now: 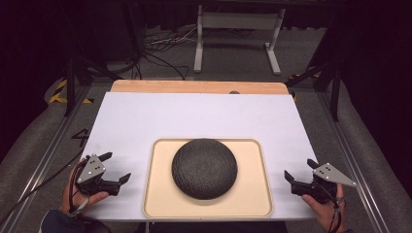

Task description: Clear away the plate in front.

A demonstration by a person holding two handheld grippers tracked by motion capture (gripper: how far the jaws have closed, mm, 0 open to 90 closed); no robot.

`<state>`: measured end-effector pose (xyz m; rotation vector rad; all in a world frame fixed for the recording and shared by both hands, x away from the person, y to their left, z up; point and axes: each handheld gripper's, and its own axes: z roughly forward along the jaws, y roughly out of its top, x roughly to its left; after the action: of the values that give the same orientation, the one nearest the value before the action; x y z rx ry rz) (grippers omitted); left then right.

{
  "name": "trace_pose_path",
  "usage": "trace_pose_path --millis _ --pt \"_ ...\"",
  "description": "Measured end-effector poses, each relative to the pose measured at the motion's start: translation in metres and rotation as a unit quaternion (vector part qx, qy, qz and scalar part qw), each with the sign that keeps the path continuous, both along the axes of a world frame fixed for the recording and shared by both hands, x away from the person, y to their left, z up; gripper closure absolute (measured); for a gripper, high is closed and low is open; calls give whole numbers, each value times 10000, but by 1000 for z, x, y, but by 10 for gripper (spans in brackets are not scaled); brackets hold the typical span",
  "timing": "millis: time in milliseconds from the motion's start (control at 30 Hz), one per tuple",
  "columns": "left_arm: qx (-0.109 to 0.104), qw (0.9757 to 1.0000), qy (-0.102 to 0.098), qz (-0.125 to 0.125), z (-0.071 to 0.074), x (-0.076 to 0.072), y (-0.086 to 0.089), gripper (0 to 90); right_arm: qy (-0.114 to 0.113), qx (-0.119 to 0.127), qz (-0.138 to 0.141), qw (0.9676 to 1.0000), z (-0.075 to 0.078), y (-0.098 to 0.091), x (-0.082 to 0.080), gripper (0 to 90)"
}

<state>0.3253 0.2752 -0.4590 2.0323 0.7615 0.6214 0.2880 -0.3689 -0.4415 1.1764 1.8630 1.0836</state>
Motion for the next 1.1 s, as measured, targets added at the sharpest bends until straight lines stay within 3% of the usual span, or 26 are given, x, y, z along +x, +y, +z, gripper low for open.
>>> trace_pose_path --millis 300,633,833,1100 --pt "64 10000 -32 -48 0 0 -2 50 -4 -20 10 10000 0 0 0 72" --pt "271 9996 -45 -112 0 1 -7 50 9 -37 20 10000 0 1 1 72" --pt "421 9991 -81 -39 0 2 -10 50 6 -28 17 10000 -1 0 1 72" --pt "449 9990 -83 -24 0 3 -11 51 -11 -6 5 10000 0 -1 0 72"
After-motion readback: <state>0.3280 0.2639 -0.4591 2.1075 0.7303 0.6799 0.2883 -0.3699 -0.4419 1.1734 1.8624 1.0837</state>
